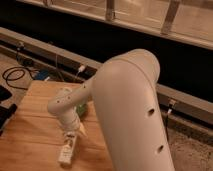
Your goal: Place the bottle in the ceramic bowl
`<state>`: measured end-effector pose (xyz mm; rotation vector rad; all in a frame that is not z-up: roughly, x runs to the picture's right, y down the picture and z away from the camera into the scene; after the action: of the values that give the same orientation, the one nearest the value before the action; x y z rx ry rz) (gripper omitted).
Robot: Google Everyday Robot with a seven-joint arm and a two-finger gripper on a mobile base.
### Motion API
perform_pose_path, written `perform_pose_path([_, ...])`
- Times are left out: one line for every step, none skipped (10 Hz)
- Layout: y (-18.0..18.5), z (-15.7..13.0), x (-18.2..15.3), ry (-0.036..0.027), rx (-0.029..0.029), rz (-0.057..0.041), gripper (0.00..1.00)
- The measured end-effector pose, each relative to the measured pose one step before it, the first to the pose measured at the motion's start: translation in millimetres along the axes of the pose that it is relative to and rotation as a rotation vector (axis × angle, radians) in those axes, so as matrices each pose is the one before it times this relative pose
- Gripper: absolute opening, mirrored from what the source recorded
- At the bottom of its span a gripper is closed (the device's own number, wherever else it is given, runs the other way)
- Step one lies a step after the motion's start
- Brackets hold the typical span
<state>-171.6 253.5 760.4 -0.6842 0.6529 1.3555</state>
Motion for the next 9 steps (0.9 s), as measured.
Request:
perform_pose_path([2.85,12.03,-1.34,0.02842,-0.01275,0.00016,0.65])
perform_pose_path([1.17,9.83,-1.29,0.02537,-0.00603,-0.00101,0.63])
perform_pose_path([7.12,12.66,-0.34,0.0272,-0.01009,-0.0107,0.56])
perform_pose_path([5.83,7.99,0.59,0.01527,-0.00104,-0.00698,0.48])
perform_pose_path([5.29,3.17,-3.2,0.00393,-0.01188,0.00186,0.36])
perform_pose_path([-3.86,-1.68,0.81,-0.00012,0.00386,0.00053,0.26])
perform_pose_path([-1.18,-0.83,0.43,0.00102,0.00263,-0.00055,0.19])
perform_pose_path([-0.8,-1.67,1.93,0.00283,0.00396,-0.00278,0.08])
perform_pose_path([-1.51,-1.65,-0.11,0.00071,0.00137,0.00076,0.01])
